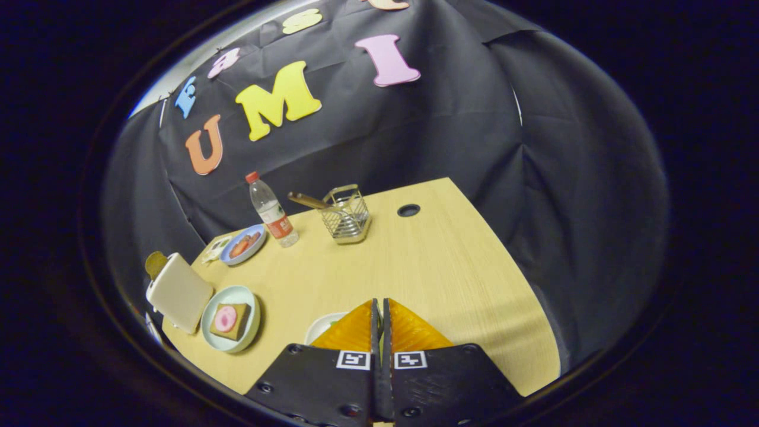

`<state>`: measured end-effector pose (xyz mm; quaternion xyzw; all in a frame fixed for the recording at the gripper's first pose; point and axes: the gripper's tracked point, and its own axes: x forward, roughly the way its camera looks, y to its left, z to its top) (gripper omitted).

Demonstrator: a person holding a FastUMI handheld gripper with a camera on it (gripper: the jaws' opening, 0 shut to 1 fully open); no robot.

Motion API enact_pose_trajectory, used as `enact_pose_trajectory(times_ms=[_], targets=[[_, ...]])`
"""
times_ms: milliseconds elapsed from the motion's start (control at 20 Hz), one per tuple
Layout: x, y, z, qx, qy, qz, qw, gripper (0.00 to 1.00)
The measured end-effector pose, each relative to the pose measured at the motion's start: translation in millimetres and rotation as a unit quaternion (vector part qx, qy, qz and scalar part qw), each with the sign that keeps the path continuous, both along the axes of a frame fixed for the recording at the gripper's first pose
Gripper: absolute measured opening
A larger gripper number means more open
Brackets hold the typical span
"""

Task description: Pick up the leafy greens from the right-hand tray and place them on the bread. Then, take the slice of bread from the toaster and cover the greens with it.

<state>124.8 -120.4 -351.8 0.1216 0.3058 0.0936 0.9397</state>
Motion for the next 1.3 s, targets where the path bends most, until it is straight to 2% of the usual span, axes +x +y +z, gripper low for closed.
enact_pose_trajectory(times_ms=[350, 650, 900, 1050, 1300], targets=[[-7.8, 54.0, 77.4, -0.031, -0.047, 0.011, 0.998, 0.00], [-24.5, 160.5, 117.1, -0.026, -0.060, 0.040, 0.997, 0.00], [-37.0, 276.7, 126.0, -0.005, -0.065, 0.072, 0.995, 0.00], [-43.0, 341.5, 114.5, 0.011, -0.059, 0.093, 0.994, 0.00], [-49.5, 407.9, 87.1, 0.038, -0.040, 0.097, 0.994, 0.00]])
